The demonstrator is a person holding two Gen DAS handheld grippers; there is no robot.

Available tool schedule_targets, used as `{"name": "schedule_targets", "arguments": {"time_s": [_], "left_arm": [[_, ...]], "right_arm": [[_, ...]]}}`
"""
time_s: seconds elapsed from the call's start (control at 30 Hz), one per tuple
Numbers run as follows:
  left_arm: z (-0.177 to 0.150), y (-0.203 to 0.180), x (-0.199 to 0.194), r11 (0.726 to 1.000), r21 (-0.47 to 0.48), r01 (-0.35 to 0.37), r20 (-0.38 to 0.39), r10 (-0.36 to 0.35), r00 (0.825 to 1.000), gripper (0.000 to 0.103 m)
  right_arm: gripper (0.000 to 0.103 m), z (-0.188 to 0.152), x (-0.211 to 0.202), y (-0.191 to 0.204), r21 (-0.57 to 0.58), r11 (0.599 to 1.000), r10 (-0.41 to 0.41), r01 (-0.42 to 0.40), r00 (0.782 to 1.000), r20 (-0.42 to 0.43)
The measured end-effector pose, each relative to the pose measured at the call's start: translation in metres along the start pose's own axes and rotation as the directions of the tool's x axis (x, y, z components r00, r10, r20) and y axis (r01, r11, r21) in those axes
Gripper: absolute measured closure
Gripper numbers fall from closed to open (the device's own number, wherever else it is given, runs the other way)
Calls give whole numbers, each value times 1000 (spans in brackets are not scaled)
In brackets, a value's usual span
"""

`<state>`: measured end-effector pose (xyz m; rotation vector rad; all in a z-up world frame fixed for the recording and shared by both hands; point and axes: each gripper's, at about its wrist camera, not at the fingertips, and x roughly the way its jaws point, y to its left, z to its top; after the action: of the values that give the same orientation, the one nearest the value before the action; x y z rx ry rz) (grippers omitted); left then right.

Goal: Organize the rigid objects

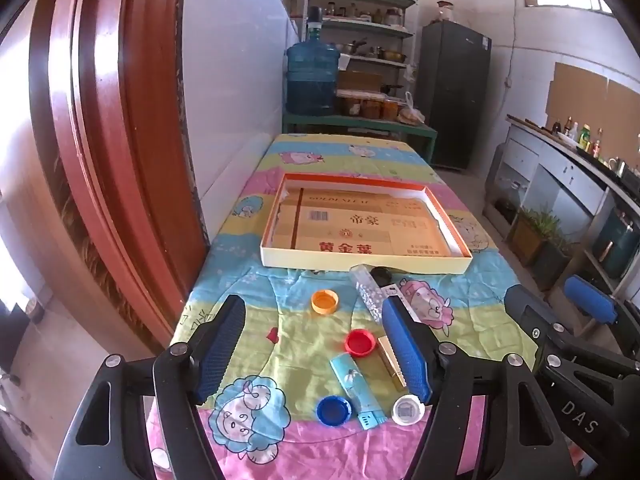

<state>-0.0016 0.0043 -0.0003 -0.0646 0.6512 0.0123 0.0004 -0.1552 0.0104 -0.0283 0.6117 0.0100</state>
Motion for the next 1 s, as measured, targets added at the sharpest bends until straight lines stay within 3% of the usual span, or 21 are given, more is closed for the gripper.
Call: {"name": "schedule_targets", "arguments": {"time_s": [1.0], "left_arm": [[1, -1, -3, 1000, 21, -20, 15, 20, 1000, 30]], "right_arm": [[26, -6, 7, -1, 10, 1000, 24, -24, 999, -27]]}}
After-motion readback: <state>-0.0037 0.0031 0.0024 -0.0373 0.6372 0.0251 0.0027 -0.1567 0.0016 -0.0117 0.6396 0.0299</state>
